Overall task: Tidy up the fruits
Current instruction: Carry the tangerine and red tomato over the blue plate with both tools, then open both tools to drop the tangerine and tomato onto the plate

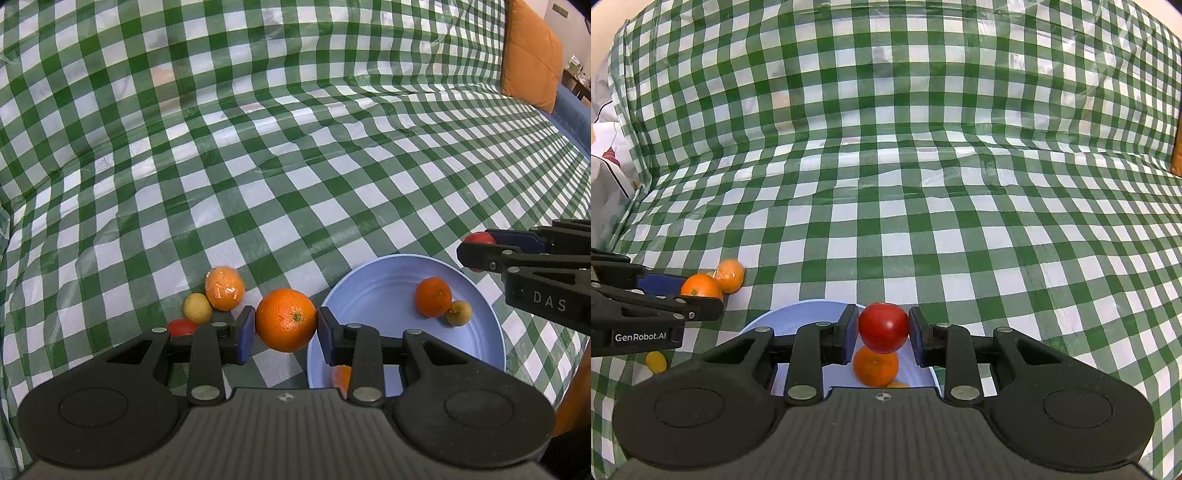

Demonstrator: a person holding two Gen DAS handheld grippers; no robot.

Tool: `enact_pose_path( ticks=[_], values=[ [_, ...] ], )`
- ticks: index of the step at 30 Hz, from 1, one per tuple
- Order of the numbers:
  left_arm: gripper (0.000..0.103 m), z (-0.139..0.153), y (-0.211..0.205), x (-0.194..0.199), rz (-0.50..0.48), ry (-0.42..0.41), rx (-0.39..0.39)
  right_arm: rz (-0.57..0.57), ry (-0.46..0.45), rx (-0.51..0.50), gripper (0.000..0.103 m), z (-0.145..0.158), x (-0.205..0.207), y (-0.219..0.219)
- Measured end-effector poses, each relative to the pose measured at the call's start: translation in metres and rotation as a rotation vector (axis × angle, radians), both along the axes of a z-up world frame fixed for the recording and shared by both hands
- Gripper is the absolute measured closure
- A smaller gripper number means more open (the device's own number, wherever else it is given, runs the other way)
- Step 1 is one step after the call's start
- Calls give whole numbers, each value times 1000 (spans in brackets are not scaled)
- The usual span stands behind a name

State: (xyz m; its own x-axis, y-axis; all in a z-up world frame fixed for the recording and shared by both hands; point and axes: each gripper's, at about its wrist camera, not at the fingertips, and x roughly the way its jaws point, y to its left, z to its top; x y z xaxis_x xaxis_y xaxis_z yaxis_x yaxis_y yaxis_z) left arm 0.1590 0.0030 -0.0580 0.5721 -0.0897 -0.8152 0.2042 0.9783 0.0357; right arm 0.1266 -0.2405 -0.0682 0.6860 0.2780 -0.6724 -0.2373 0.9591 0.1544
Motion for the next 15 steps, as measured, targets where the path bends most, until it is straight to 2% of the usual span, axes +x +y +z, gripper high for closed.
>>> enact_pose_path(
  ticks=[15],
  values=[
    [64,-8,-27,-5,-94,32,-11,18,20,-9,72,-4,6,1]
  ],
)
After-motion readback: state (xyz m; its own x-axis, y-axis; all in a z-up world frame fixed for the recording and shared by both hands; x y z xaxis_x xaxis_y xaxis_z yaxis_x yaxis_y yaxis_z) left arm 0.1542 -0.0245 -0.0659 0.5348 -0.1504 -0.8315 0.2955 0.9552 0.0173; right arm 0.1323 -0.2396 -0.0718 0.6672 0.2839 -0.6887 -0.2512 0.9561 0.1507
